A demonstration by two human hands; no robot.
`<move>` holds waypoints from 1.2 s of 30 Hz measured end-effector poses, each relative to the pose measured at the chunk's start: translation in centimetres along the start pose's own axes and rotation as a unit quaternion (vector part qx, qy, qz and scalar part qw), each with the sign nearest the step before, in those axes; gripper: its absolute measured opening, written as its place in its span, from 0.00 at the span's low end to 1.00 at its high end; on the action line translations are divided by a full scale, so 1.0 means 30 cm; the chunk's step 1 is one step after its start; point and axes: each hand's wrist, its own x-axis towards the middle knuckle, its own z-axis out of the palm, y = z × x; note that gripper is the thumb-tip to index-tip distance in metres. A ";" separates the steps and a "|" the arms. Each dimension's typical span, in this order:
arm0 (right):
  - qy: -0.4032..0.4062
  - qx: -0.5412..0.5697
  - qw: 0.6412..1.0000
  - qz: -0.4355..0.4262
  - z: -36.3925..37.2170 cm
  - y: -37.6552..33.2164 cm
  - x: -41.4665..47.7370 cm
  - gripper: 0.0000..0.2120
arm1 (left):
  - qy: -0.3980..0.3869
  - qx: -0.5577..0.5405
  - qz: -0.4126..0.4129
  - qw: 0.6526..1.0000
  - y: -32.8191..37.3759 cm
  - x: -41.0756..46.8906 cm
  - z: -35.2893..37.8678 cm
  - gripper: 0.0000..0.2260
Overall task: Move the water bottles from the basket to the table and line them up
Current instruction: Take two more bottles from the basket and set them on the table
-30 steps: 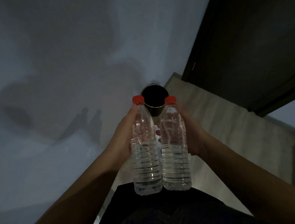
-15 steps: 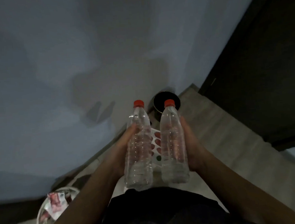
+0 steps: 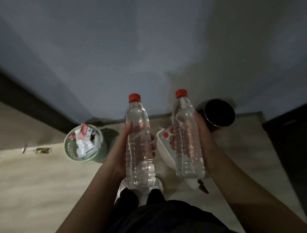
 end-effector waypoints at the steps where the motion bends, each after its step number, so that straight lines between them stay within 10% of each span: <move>1: -0.025 0.018 0.999 0.013 0.036 0.002 0.013 0.26 | 0.009 -0.011 0.015 1.000 0.001 -0.029 -0.009 0.26; 14: -0.167 -0.056 0.983 0.044 0.487 0.268 0.155 0.28 | 0.175 -0.090 0.201 0.960 0.017 -0.467 -0.309 0.23; 36: -0.262 -0.157 0.928 0.215 1.338 1.095 0.200 0.32 | 0.268 -0.163 0.284 0.906 0.004 -1.355 -1.020 0.26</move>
